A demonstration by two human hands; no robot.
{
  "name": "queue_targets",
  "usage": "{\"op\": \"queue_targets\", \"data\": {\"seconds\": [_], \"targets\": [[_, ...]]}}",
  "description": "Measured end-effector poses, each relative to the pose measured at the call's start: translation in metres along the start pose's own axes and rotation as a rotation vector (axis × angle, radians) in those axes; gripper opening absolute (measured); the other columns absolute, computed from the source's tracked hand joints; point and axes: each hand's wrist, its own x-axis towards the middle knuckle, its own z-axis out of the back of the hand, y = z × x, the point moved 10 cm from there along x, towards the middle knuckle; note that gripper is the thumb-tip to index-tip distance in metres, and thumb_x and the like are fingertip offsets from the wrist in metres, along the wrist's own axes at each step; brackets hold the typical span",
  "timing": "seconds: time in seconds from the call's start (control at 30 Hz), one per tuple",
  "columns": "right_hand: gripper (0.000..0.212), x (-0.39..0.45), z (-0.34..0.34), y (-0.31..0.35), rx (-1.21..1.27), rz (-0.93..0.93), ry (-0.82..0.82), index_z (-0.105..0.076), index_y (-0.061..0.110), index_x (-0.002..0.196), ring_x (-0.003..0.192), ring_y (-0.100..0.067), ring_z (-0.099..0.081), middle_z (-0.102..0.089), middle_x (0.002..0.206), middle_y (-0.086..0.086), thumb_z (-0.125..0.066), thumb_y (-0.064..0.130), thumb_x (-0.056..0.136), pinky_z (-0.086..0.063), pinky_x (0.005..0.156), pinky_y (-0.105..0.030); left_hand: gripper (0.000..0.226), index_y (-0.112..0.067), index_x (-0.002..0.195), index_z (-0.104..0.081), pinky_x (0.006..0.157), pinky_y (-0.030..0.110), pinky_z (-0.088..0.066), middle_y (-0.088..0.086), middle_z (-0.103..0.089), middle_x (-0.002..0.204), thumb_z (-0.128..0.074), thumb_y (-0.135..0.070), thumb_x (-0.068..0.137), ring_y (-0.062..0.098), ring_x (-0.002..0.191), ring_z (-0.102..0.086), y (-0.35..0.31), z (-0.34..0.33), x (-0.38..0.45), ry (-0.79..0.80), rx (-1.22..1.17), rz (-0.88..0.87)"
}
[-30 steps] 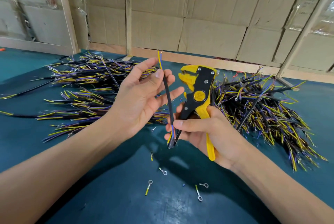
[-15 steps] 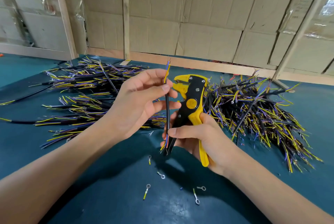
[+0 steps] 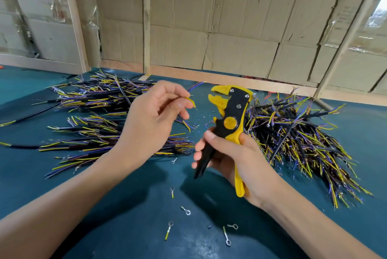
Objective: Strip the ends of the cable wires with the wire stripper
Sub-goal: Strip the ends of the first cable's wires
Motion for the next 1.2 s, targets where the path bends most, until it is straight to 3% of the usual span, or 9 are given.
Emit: {"op": "queue_targets", "data": {"seconds": [0.1, 0.23, 0.37, 0.47, 0.73, 1.0, 1.2], "targets": [[0.016, 0.0, 0.0, 0.003, 0.003, 0.011, 0.03, -0.07, 0.005, 0.089, 0.079, -0.038, -0.066, -0.067, 0.089, -0.025, -0.067, 0.021, 0.091, -0.058, 0.073, -0.046, 0.02, -0.026, 0.099, -0.061, 0.078, 0.023, -0.052, -0.009, -0.071, 0.086, -0.06, -0.006, 0.097, 0.009, 0.077, -0.068, -0.004, 0.008, -0.003, -0.065, 0.17, -0.069], [0.016, -0.002, -0.005, 0.001, -0.015, 0.029, 0.057, -0.07, 0.005, 0.089, 0.079, -0.039, -0.066, -0.066, 0.086, -0.025, -0.068, 0.021, 0.09, -0.057, 0.075, -0.047, 0.012, -0.024, 0.106, -0.064, 0.083, 0.03, -0.054, -0.008, -0.07, 0.094, -0.059, -0.016, 0.099, 0.012, 0.088, -0.067, -0.009, 0.009, -0.004, -0.105, 0.207, -0.1], [0.011, -0.002, -0.002, 0.004, -0.081, 0.098, 0.028, -0.069, 0.008, 0.083, 0.071, -0.036, -0.062, -0.063, 0.078, -0.022, -0.067, 0.017, 0.089, -0.056, 0.072, -0.049, 0.012, -0.021, 0.108, -0.067, 0.075, 0.042, -0.055, -0.002, -0.07, 0.094, -0.06, -0.018, 0.099, 0.019, 0.088, -0.066, -0.012, 0.01, -0.007, -0.13, 0.2, -0.107], [0.012, 0.0, -0.001, 0.003, -0.045, 0.108, 0.029, -0.069, 0.01, 0.08, 0.068, -0.035, -0.06, -0.061, 0.076, -0.021, -0.066, 0.016, 0.09, -0.055, 0.071, -0.051, 0.012, -0.019, 0.107, -0.069, 0.066, 0.035, -0.053, -0.002, -0.069, 0.091, -0.061, -0.017, 0.098, 0.012, 0.077, -0.064, -0.016, 0.006, -0.01, -0.121, 0.21, -0.112], [0.009, 0.002, 0.002, 0.006, 0.023, 0.14, 0.041, -0.07, 0.011, 0.082, 0.066, -0.033, -0.06, -0.06, 0.073, -0.018, -0.064, 0.008, 0.087, -0.057, 0.07, -0.049, 0.011, -0.012, 0.102, -0.072, 0.072, 0.042, -0.055, -0.003, -0.067, 0.09, -0.066, -0.013, 0.093, 0.019, 0.082, -0.068, -0.026, -0.005, -0.017, -0.108, 0.276, -0.183], [0.008, 0.002, 0.004, 0.005, -0.009, 0.151, 0.041, -0.069, 0.011, 0.083, 0.066, -0.034, -0.059, -0.058, 0.074, -0.018, -0.064, 0.006, 0.086, -0.056, 0.07, -0.05, 0.013, -0.023, 0.111, -0.064, 0.067, 0.042, -0.053, -0.005, -0.07, 0.081, -0.061, -0.027, 0.098, 0.019, 0.072, -0.067, -0.026, -0.001, -0.014, -0.097, 0.267, -0.171], [0.015, 0.001, 0.01, 0.016, -0.015, 0.231, -0.023, -0.072, 0.008, 0.085, 0.066, -0.034, -0.059, -0.062, 0.073, -0.018, -0.065, 0.02, 0.091, -0.055, 0.068, -0.047, 0.014, -0.023, 0.108, -0.063, 0.07, 0.044, -0.052, -0.003, -0.071, 0.079, -0.064, -0.024, 0.094, 0.027, 0.073, -0.066, -0.02, -0.009, -0.013, 0.01, 0.247, -0.127]]}}
